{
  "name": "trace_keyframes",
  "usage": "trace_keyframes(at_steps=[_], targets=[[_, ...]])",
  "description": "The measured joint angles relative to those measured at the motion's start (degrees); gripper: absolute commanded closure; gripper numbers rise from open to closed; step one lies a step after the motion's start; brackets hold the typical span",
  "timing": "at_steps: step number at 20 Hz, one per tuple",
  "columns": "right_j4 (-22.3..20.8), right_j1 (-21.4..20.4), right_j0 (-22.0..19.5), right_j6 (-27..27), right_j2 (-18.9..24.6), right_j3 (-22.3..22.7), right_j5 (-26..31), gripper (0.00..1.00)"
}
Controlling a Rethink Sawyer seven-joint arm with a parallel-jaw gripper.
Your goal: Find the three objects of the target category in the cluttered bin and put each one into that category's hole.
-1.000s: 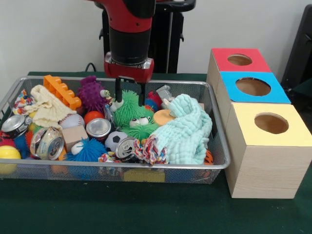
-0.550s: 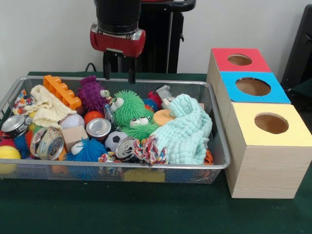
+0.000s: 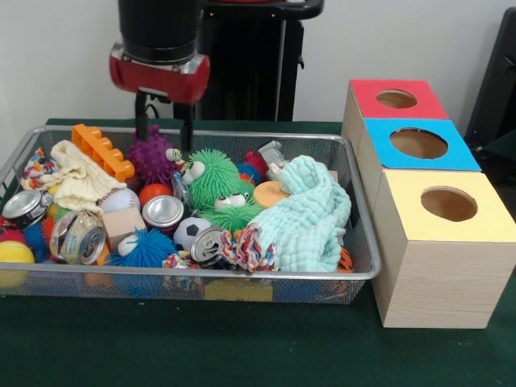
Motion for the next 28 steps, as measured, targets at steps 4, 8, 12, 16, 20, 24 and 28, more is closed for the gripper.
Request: trace_keyframes(at_steps=[4,8,12,16,20,24,28], targets=[[0.0,1.85,-2.6,0.0,1.25,-3.53,0.0,0.0],[-0.01,3.38,-4.34,0.0,2.12,-5.87,0.0,0.0],[-0.02,4.5,-5.56,0.0,3.29,-6.8,0.0,0.0],[-1.05,5.0,-5.99,0.0,4.66,-6.79,0.01,0.0],[-3.28,5.18,-6.58,0.0,6.61,-6.79,0.0,0.0],[-5.18,5.17,-7.41,0.0,8.57,-6.77,0.0,0.0],[-6.37,5.18,-8.5,0.0,10.34,-6.61,0.01,0.0]])
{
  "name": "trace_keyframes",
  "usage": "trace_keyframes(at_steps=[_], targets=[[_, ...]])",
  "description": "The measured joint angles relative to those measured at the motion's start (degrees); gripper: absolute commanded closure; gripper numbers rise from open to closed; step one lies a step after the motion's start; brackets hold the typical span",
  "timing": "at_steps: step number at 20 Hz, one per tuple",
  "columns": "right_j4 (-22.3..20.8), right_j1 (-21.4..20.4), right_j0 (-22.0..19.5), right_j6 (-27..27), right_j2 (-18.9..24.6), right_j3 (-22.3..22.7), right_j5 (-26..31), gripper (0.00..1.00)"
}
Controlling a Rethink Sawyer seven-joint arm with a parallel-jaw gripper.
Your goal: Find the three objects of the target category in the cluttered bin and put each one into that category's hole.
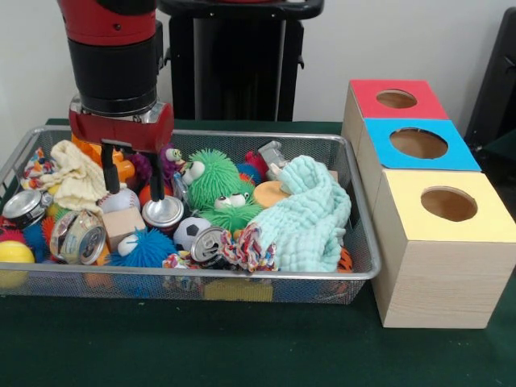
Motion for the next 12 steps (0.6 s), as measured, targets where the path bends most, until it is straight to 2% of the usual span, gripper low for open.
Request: trace_keyframes(at_steps=[12], targets=[[-2.93,-0.76,-5.36,0.0,7.0,1.74,-0.01,0.0]])
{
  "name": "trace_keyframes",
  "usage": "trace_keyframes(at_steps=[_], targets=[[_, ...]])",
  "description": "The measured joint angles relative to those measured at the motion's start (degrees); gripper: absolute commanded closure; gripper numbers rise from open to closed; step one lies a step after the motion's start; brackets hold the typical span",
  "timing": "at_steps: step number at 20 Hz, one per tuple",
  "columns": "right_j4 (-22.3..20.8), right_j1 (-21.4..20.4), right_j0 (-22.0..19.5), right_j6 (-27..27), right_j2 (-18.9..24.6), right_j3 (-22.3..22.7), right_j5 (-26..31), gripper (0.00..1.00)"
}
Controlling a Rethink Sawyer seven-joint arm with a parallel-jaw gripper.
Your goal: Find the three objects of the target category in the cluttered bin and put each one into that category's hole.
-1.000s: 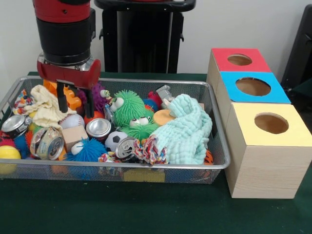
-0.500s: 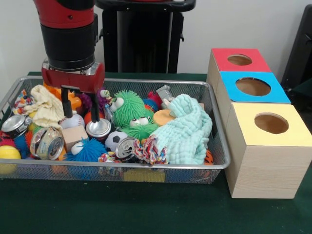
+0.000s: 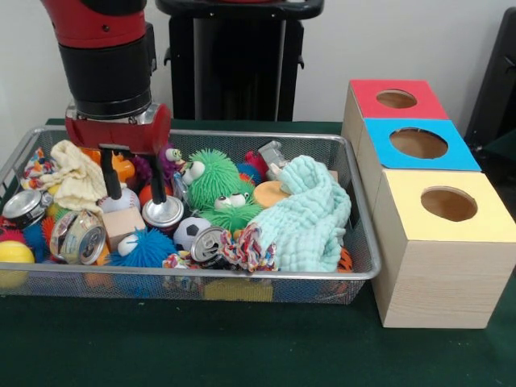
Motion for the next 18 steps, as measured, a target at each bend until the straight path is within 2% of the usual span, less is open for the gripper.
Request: trace_keyframes(at_steps=[13,18], targets=[[-0.24,-6.94,2.38,0.0,0.22,6.47,0.0,0.0],[-0.23,-7.61,2.35,0.0,0.21,7.36,0.01,0.0]])
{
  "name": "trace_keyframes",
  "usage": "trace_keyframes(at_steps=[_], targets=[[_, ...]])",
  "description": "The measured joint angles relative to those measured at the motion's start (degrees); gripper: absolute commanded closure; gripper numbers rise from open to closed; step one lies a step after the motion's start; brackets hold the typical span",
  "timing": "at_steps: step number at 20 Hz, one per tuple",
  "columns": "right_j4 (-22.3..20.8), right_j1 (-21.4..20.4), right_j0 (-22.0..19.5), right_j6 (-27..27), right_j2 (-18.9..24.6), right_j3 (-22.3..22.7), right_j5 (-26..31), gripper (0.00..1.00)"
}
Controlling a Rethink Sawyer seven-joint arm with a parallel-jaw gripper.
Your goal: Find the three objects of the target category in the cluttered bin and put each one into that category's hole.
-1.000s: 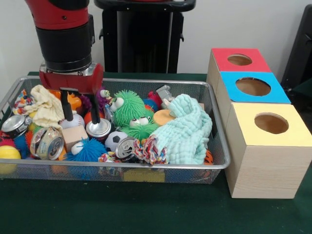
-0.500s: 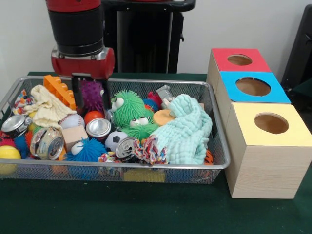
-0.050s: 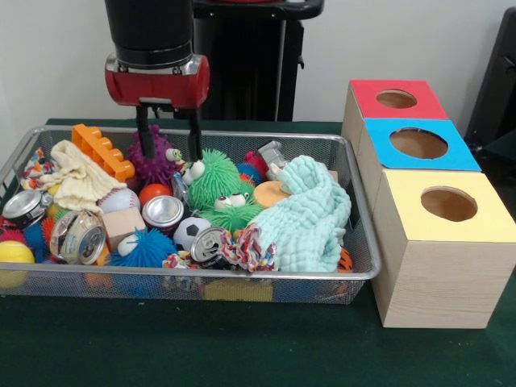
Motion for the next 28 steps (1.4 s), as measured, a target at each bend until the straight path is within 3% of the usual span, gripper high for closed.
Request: trace_keyframes(at_steps=[11,28], targets=[[-1.73,3.6,-0.5,0.0,-0.01,0.03,-0.89,0.0],[-3.23,9.33,3.43,0.0,-0.04,0.0,-6.05,0.0]])
